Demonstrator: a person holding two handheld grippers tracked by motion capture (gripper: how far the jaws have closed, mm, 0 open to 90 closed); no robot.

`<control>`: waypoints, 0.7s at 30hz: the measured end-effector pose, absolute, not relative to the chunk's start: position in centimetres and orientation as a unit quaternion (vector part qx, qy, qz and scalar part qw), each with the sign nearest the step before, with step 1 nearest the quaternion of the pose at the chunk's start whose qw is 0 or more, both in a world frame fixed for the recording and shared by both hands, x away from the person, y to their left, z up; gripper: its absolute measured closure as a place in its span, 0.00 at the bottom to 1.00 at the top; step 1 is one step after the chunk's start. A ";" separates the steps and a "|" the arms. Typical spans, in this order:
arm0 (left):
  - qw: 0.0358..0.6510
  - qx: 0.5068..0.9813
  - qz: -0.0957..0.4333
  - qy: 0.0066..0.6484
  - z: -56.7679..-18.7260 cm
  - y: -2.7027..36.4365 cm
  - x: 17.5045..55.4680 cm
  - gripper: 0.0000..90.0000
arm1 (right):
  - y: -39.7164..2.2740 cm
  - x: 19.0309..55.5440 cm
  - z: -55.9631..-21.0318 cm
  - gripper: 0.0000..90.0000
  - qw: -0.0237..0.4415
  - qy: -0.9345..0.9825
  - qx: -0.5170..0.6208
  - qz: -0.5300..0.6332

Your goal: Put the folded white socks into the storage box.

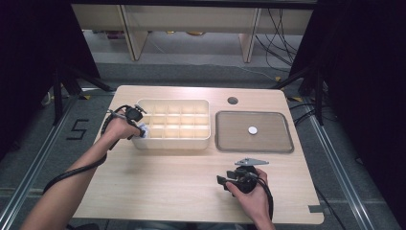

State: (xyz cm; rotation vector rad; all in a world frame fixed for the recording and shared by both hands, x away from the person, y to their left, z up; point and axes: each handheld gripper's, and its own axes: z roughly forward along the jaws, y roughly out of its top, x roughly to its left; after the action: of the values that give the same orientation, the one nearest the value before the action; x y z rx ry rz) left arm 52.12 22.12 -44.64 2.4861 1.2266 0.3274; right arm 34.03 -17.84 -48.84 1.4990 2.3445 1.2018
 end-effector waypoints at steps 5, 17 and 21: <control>0.206 0.866 0.102 0.444 -43.3 22.8 52.0 0.82 | -17.9 34.2 -48.7 0.56 0.054 0.771 0.494 0.398; 0.253 0.828 0.148 0.479 -43.0 22.7 53.6 0.69 | -18.0 34.0 -48.6 0.55 0.055 0.771 0.495 0.397; 0.247 0.829 0.137 0.482 -43.2 22.7 53.7 0.70 | -18.1 34.1 -48.7 0.55 0.054 0.771 0.495 0.397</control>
State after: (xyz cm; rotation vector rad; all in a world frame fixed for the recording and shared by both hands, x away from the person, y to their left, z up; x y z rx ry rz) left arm 53.70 22.74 -43.19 2.2622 1.3143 0.3739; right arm 34.09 -18.11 -48.74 1.5037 2.3414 1.2070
